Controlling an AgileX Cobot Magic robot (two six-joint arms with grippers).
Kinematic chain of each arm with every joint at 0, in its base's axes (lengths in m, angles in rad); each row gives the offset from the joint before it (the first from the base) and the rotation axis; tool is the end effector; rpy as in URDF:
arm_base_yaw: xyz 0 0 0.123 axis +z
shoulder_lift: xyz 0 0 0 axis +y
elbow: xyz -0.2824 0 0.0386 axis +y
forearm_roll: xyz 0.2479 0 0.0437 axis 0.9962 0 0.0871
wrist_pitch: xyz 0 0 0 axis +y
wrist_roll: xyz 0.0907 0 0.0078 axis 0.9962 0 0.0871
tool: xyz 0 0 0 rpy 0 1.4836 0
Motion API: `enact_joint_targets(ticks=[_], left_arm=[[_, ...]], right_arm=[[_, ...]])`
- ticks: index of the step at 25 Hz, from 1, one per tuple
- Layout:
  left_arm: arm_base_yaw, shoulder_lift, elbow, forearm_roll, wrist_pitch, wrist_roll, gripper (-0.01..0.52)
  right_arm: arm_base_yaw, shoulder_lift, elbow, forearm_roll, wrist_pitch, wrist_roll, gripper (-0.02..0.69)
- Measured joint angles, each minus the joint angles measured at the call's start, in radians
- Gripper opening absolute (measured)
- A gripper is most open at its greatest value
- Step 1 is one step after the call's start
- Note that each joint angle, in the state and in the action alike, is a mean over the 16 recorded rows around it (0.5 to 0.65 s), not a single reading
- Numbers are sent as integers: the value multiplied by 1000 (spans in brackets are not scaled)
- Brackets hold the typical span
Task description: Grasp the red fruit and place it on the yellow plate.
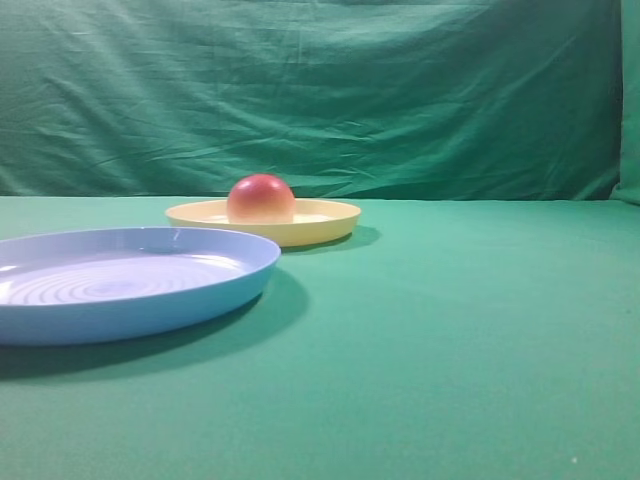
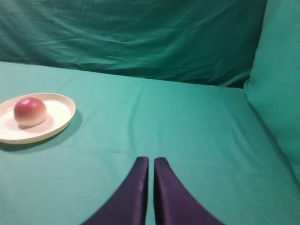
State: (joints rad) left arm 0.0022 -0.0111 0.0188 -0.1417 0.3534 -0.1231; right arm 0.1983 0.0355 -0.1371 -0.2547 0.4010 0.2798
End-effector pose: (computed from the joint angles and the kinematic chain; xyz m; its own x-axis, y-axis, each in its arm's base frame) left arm 0.0530 -0.0044 0.1758 -0.2700 -0.2536 -0.9288 -0.0243 0.9662 -0.2568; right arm 0.0509 0.0011 0.2220 -0.1996 0.0051 -0.9799 -0.0928 0.9954 0.0241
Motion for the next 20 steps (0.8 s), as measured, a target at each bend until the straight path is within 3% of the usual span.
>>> enact_joint_targets(ticks=[20], left_arm=[[0, 0, 0, 0, 0, 0, 157]], right_arm=[[-76, -48, 162, 56, -17, -131, 0]])
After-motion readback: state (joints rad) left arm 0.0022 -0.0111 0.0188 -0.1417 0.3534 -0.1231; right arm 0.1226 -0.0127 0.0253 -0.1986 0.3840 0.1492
